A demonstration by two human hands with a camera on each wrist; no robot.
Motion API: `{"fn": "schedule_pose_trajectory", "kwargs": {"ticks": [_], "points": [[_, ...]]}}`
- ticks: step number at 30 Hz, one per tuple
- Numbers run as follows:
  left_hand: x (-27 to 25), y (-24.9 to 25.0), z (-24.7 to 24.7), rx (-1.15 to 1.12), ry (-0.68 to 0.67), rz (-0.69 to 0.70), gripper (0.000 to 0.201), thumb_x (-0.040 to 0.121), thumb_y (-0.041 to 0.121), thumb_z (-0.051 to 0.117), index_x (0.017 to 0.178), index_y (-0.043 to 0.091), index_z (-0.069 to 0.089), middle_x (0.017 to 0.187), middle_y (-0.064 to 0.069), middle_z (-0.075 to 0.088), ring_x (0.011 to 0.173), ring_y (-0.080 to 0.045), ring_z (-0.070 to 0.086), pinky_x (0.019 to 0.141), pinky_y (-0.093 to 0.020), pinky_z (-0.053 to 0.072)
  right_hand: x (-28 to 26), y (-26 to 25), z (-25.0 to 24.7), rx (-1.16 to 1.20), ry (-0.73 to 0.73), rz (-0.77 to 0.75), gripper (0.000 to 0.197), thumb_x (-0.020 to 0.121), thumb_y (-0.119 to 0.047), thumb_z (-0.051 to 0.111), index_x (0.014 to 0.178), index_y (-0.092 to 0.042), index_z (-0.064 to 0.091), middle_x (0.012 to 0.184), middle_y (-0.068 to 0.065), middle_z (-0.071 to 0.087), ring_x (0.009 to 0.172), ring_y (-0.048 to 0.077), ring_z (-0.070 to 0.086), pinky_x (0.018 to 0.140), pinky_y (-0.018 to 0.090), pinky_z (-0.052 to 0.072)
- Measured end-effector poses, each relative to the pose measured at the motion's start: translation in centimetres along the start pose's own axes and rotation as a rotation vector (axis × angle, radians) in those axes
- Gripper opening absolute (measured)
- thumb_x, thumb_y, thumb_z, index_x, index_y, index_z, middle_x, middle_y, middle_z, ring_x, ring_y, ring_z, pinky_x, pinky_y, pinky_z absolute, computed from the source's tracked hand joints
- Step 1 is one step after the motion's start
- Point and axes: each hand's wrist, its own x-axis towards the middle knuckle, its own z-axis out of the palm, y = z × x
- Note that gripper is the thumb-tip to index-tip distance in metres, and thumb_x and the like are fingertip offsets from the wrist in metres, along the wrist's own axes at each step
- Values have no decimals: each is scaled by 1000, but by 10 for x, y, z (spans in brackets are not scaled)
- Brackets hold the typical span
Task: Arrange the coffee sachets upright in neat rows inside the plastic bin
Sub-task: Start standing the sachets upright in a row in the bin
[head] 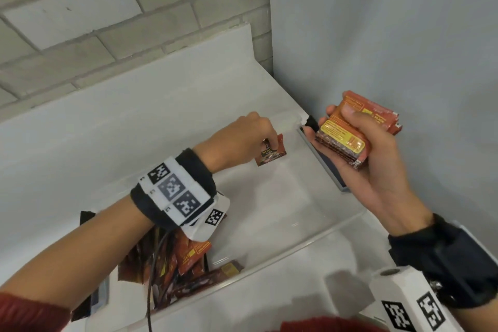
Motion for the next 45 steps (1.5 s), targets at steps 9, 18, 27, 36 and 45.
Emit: {"fn": "schedule_pose_trajectory", "kwargs": {"ticks": [9,18,27,36,45], "points": [[5,0,11,64,-32,14,43,87,-5,44,113,20,69,116,-12,58,100,-33,57,82,-38,46,-2,-2,1,-53,-4,3,20,79,-14,62,67,-20,76,81,4,67,76,17,68,87,42,56],[7,2,8,166,72,94,34,87,-3,53,113,17,64,104,-8,59,88,-29,61,74,-42,51,-2,-1,1,-80,-1,10,17,78,-15,63,69,-22,77,84,4,68,77,17,69,89,43,55],[1,15,7,507,121,79,27,91,2,55,113,17,61,103,-4,60,84,-26,60,59,-31,32,-2,-2,1,-85,-9,16,18,78,-15,63,70,-23,76,84,3,69,78,16,69,92,44,53],[-4,21,7,581,113,79,22,86,-9,56,101,7,62,90,-3,35,83,-23,48,46,-27,17,-2,-2,0,-100,-11,25,15,77,-16,64,73,-23,76,87,4,69,81,17,70,88,41,56],[-3,13,14,538,234,156,22,80,-12,63,93,6,63,84,-7,51,74,-21,41,43,-28,19,-3,-3,0,-154,5,34,13,77,-16,65,90,-17,67,85,2,70,80,16,70,91,42,54]]}}
